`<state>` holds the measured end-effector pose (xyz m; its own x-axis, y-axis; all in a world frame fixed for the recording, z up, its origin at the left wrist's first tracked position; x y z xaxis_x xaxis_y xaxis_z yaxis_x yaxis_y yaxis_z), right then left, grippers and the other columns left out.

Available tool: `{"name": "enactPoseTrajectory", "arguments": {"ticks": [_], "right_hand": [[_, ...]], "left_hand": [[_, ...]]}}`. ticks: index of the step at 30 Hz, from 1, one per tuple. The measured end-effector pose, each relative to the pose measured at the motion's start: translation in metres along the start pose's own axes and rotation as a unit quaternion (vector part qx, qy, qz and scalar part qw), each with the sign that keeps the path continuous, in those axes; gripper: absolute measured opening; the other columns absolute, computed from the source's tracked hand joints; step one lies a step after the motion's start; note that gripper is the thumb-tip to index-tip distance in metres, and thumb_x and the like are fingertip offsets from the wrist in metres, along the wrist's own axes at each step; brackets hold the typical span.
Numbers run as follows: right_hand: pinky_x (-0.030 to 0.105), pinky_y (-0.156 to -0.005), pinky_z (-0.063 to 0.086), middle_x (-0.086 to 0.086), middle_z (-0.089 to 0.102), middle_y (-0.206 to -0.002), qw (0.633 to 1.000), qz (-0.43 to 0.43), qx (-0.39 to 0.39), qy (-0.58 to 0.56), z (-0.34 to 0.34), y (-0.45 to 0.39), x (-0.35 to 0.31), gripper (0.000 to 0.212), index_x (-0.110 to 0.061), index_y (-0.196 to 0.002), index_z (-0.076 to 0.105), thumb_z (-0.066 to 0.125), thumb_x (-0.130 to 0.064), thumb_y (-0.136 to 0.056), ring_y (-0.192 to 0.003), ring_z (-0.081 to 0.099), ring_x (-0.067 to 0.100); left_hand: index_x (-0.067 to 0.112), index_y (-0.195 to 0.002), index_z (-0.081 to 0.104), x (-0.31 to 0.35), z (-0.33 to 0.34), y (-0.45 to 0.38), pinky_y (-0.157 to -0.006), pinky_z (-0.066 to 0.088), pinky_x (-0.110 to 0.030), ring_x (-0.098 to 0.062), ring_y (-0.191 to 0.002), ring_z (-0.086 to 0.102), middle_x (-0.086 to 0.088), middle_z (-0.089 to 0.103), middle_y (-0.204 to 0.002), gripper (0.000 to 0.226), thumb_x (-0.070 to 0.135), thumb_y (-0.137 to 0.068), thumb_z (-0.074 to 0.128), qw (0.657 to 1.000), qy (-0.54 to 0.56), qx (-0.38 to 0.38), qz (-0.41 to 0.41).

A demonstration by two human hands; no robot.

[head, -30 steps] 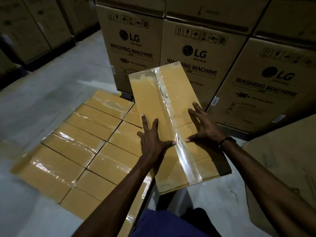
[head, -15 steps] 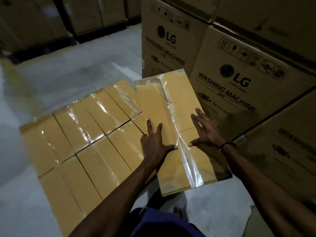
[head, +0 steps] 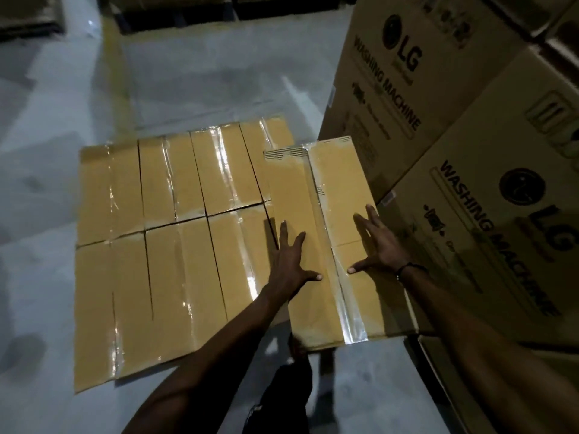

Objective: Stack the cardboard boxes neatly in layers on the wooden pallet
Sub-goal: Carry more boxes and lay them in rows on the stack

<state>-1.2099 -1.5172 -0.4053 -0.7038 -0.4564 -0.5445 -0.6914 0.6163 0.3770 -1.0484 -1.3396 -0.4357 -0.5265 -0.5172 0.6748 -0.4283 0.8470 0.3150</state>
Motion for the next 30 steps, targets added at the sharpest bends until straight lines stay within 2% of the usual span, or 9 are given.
{"name": "enactPoseTrajectory", "arguments": {"ticks": [5, 10, 14, 16, 18, 21, 25, 28, 30], "right_hand": [[0.059, -0.123, 0.008, -0.003, -0.016, -0.17, 0.998, 0.004, -0.059, 0.021, 0.023, -0.078, 0.05, 0.144, -0.029, -0.163, 0.015, 0.101, -0.044, -0.048, -0.157, -0.009, 0.026], [0.056, -0.123, 0.015, -0.005, -0.015, -0.171, 0.995, 0.009, -0.086, 0.054, 0.063, -0.141, 0.099, 0.146, -0.03, -0.163, 0.016, 0.1, -0.049, -0.045, -0.157, -0.003, 0.028], [0.061, -0.123, 0.015, -0.004, -0.014, -0.171, 0.994, -0.018, -0.092, 0.056, 0.098, -0.179, 0.128, 0.145, -0.028, -0.164, 0.015, 0.099, -0.05, -0.049, -0.157, 0.0, 0.03], [0.063, -0.123, 0.017, -0.002, -0.013, -0.171, 0.993, -0.021, -0.094, 0.067, 0.113, -0.193, 0.144, 0.146, -0.025, -0.164, 0.014, 0.099, -0.05, -0.048, -0.157, 0.003, 0.032], [0.065, -0.121, 0.021, 0.002, -0.011, -0.172, 0.992, -0.033, -0.09, 0.087, 0.129, -0.205, 0.159, 0.147, -0.023, -0.164, 0.015, 0.099, -0.051, -0.047, -0.156, 0.009, 0.036], [0.064, -0.121, 0.023, 0.004, -0.009, -0.172, 0.989, -0.051, -0.084, 0.11, 0.148, -0.218, 0.175, 0.146, -0.021, -0.164, 0.016, 0.099, -0.053, -0.047, -0.155, 0.011, 0.038], [0.062, -0.118, 0.031, -0.001, -0.013, -0.171, 0.988, -0.059, -0.087, 0.116, 0.167, -0.226, 0.191, 0.145, -0.026, -0.164, 0.014, 0.099, -0.052, -0.048, -0.151, 0.02, 0.046], [0.06, -0.119, 0.028, -0.002, -0.014, -0.171, 0.988, -0.062, -0.091, 0.109, 0.174, -0.229, 0.203, 0.141, -0.027, -0.164, 0.012, 0.099, -0.046, -0.053, -0.15, 0.019, 0.048], [0.06, -0.118, 0.027, -0.001, -0.014, -0.171, 0.988, -0.075, -0.086, 0.108, 0.175, -0.23, 0.208, 0.14, -0.027, -0.164, 0.013, 0.098, -0.048, -0.055, -0.15, 0.018, 0.049]], "left_hand": [[0.023, -0.161, 0.023, -0.022, 0.042, -0.067, -0.12, 0.022, -0.064, -0.047, -0.151, 0.008, -0.004, -0.026, -0.168, 0.125, 0.059, -0.062, 0.091, 0.999, 0.002, -0.012, -0.042], [0.02, -0.161, 0.024, -0.061, 0.084, -0.121, -0.119, 0.023, -0.063, -0.05, -0.148, 0.011, -0.006, -0.026, -0.168, 0.135, 0.068, -0.051, 0.085, 0.996, 0.023, -0.04, -0.079], [0.033, -0.162, 0.019, -0.094, 0.117, -0.157, -0.121, 0.027, -0.06, -0.048, -0.15, 0.011, -0.002, -0.019, -0.17, 0.112, 0.046, -0.075, 0.088, 0.99, 0.027, -0.028, -0.136], [0.031, -0.162, 0.021, -0.109, 0.135, -0.164, -0.117, 0.032, -0.058, -0.049, -0.146, 0.02, -0.006, -0.013, -0.171, 0.11, 0.043, -0.076, 0.088, 0.992, 0.011, -0.007, -0.125], [0.019, -0.16, 0.029, -0.125, 0.157, -0.168, -0.105, 0.044, -0.058, -0.055, -0.132, 0.038, -0.016, -0.009, -0.17, 0.12, 0.042, -0.063, 0.096, 0.996, -0.043, 0.011, -0.076], [0.012, -0.157, 0.036, -0.15, 0.182, -0.173, -0.094, 0.055, -0.057, -0.057, -0.118, 0.053, -0.024, -0.001, -0.169, 0.125, 0.041, -0.054, 0.1, 0.993, -0.082, 0.023, -0.076], [0.013, -0.156, 0.036, -0.162, 0.198, -0.182, -0.097, 0.055, -0.058, -0.057, -0.128, 0.05, -0.022, -0.003, -0.169, 0.12, 0.035, -0.057, 0.099, 0.991, -0.112, 0.053, -0.045], [0.015, -0.157, 0.032, -0.173, 0.208, -0.188, -0.098, 0.054, -0.058, -0.055, -0.133, 0.046, -0.022, -0.007, -0.169, 0.121, 0.036, -0.058, 0.099, 0.986, -0.162, 0.043, -0.017], [0.025, -0.16, 0.024, -0.171, 0.209, -0.191, -0.112, 0.043, -0.058, -0.047, -0.145, 0.034, -0.014, 0.0, -0.171, 0.112, 0.045, -0.072, 0.09, 0.987, -0.149, 0.024, -0.055]]}}
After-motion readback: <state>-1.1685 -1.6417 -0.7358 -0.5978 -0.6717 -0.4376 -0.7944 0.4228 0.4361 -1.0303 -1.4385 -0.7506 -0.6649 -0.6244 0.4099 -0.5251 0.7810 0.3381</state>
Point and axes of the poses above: each hand's wrist, its own y-axis away from the middle knuckle, its own z-axis out of the palm, x = y × z, the point moved 5 cm from there along -y, towards the middle knuckle
